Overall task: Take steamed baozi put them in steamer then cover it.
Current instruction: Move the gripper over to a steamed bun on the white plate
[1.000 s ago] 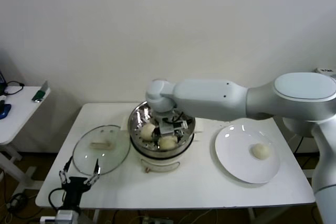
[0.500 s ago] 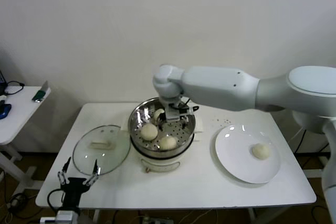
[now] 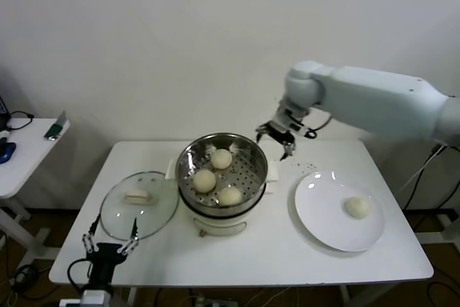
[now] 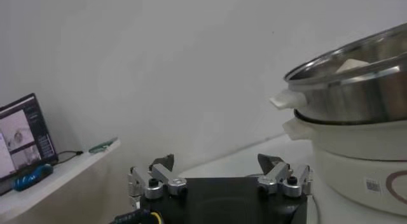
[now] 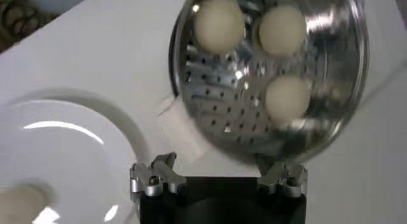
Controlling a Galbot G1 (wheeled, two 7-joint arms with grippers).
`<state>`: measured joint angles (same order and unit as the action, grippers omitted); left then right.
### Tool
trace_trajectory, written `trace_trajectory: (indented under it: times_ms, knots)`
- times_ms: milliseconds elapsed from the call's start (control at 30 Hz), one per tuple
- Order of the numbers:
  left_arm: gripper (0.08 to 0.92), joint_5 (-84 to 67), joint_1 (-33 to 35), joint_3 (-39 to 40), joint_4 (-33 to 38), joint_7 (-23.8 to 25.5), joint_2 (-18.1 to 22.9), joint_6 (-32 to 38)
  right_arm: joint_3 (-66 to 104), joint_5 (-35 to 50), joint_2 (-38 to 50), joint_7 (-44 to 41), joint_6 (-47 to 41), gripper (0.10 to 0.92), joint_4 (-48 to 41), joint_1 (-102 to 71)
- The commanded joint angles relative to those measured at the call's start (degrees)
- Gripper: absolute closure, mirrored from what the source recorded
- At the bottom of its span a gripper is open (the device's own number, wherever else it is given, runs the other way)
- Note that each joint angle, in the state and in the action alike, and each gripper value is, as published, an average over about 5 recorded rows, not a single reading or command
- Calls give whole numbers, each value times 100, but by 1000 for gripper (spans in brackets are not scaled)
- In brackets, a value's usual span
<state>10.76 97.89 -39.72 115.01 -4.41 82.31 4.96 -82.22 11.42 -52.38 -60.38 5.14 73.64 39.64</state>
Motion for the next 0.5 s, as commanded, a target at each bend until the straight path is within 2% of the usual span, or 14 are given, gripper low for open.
trace_trajectory:
  times_ms: [33, 267, 500]
  knots:
    - [177, 198, 49, 16, 45, -43, 41, 5, 835, 178, 2161, 200, -1440, 203, -57, -1480]
    - [177, 191, 33, 19, -17, -45, 11, -16, 2566, -722, 2507, 71, -1347, 203, -567, -3489]
    - [177, 197, 39, 23, -79, -48, 38, -19, 3189, -1114, 2276, -139, -1170, 203, -1183, -4082]
